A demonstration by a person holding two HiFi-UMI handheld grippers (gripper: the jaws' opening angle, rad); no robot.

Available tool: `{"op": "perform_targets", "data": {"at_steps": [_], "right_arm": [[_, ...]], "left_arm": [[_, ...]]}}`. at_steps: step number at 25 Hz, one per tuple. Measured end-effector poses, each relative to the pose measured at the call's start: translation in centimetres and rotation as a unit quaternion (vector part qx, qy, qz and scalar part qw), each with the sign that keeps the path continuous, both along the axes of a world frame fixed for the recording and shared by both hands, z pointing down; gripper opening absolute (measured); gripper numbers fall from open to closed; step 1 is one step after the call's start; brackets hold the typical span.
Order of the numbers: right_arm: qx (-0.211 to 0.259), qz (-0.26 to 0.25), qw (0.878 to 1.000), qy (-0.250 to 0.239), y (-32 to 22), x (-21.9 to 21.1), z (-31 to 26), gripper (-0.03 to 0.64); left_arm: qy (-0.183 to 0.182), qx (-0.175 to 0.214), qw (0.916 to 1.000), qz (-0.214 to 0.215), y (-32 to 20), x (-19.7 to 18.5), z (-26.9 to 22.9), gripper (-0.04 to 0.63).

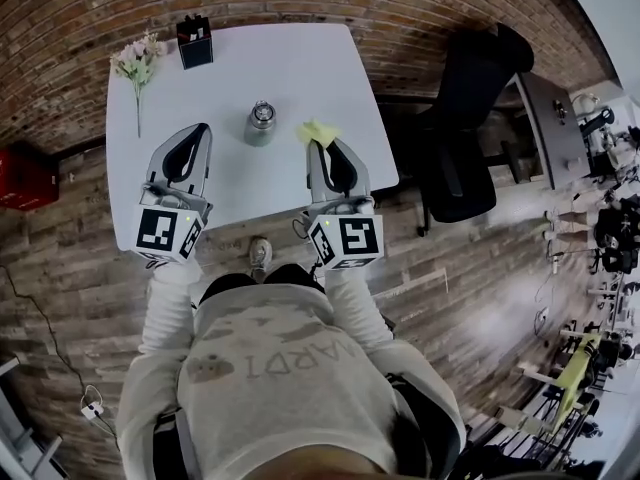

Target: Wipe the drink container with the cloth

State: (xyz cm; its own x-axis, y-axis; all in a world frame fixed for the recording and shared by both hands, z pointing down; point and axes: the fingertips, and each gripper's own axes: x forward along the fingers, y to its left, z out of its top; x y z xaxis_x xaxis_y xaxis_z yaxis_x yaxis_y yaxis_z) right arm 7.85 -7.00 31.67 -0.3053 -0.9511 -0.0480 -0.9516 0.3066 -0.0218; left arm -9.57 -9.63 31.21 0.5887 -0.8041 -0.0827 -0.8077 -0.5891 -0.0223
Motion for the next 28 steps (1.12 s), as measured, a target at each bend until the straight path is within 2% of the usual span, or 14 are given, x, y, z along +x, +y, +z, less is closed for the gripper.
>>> {"op": "perform_targets", "data": {"at_steps": [7,13,21,28], "right_arm": [[-0.011,-0.029,1.0,-0.004,-3.5,1.6,1.1,0.072],[-0.02,-0.047,0.999,-0.003,-5.1,1.8,2.4,0.072],[-0.049,-0.053,0.997,-0.002,-6.4,0.9,4.9,0.072],[-0.091,-0.049,0.995,0.001,-6.8,0.1,8.0,0.072]], "left_arm": [[-0.023,-0.012,0.9996,-0.005,-3.0,2.4,1.2,0.0],[-0.053,-0.048,0.9974,0.011,-5.1,4.1,3.5,0.0],[-0.095,-0.115,0.9871,0.057,-7.0,5.5,7.3,0.0],[-0.114,-0.156,0.9766,0.094,-8.5,7.0,10.2,0.0]]}}
